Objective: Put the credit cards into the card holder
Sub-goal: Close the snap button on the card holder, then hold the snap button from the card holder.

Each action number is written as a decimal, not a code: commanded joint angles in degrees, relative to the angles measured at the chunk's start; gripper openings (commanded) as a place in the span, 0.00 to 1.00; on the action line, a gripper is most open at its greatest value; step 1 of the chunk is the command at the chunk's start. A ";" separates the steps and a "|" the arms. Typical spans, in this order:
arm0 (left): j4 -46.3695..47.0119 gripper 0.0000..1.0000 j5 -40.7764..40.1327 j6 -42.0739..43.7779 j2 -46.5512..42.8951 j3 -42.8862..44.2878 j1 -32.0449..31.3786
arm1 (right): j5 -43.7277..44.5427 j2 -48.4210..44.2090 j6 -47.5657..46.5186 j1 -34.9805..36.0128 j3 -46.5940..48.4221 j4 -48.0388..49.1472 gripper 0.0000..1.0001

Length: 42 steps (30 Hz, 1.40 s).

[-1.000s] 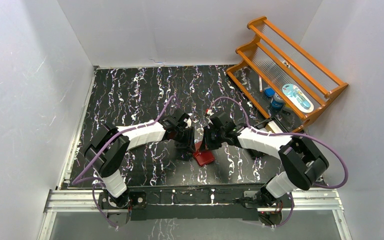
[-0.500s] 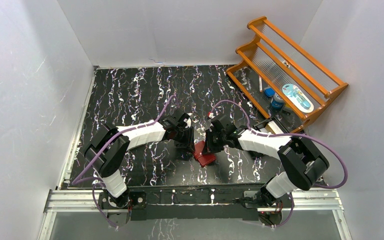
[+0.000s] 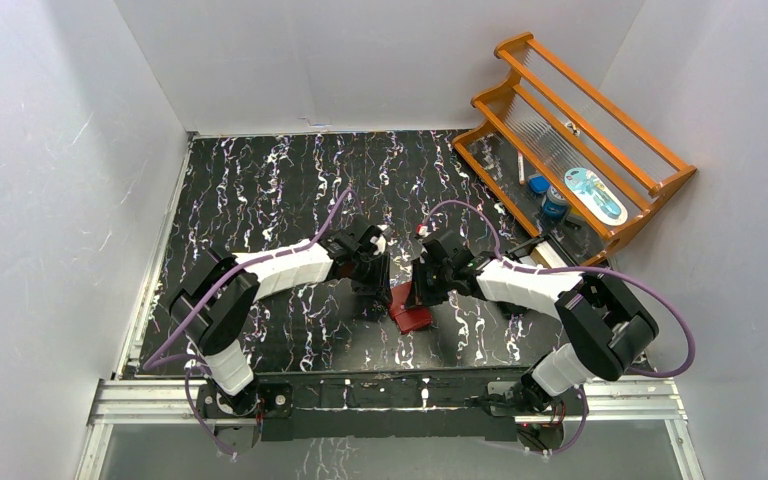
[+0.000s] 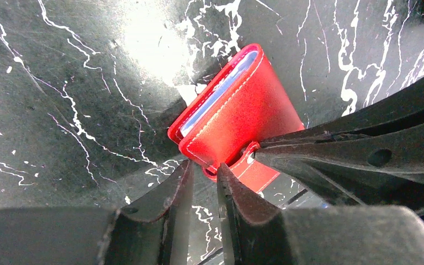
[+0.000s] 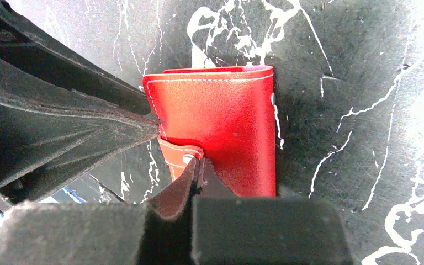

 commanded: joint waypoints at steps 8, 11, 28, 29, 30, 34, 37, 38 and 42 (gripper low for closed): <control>0.53 0.21 2.29 -1.88 -5.09 0.51 -2.22 | 0.47 1.98 0.80 0.28 1.83 1.57 0.00; 0.82 0.22 2.82 -1.94 -4.76 0.64 -2.63 | 0.64 2.14 1.17 0.32 1.76 1.61 0.00; 4.82 0.22 -1.29 -5.48 -10.20 -4.13 -2.93 | 0.62 2.89 1.67 0.26 2.06 1.83 0.00; 5.11 0.21 -0.36 -5.25 -9.24 -3.99 -2.95 | 0.64 2.98 1.66 0.30 2.16 1.77 0.00; 5.45 0.20 0.41 -5.14 -8.31 -3.88 -2.95 | 0.67 3.02 1.63 0.28 2.25 1.73 0.00; 5.88 0.13 1.79 -3.97 -5.16 -4.03 -2.98 | 1.36 2.79 1.93 0.27 2.74 0.97 0.00; 6.03 0.08 1.36 -3.74 -3.63 -4.92 -2.99 | 1.77 2.50 2.11 0.26 3.26 0.49 0.02; 6.17 0.07 1.05 -3.69 -3.34 -5.14 -3.03 | 1.91 2.39 2.11 0.26 3.52 0.37 0.02; 4.90 0.05 -0.63 -3.09 -1.96 -5.00 -3.02 | 1.80 1.99 2.36 0.20 4.39 -0.11 0.07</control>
